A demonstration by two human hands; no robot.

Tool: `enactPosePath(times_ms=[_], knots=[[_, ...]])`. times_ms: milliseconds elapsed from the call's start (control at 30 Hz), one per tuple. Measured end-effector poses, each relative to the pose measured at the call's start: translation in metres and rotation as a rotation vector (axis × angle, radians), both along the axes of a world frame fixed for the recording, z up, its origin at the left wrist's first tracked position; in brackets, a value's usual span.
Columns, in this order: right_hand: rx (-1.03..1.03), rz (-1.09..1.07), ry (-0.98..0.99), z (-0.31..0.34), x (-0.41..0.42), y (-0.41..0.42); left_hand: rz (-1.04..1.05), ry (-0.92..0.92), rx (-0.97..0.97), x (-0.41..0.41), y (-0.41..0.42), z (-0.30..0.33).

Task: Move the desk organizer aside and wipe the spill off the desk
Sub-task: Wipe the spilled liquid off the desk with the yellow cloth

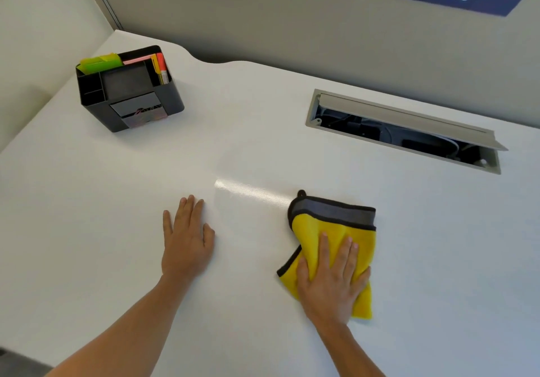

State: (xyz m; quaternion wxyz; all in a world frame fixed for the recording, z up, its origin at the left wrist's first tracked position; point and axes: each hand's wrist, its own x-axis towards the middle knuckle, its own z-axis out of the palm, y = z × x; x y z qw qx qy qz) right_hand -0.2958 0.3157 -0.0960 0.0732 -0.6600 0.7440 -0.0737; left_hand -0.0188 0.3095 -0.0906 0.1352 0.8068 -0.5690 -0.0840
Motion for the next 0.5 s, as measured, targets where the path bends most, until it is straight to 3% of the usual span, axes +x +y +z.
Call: enactPosePath(times_ms=[500], knots=[[-0.01,0.455,-0.022,0.004,0.14,-0.056,0.031,0.047,-0.032,0.002,-0.003,-0.002]])
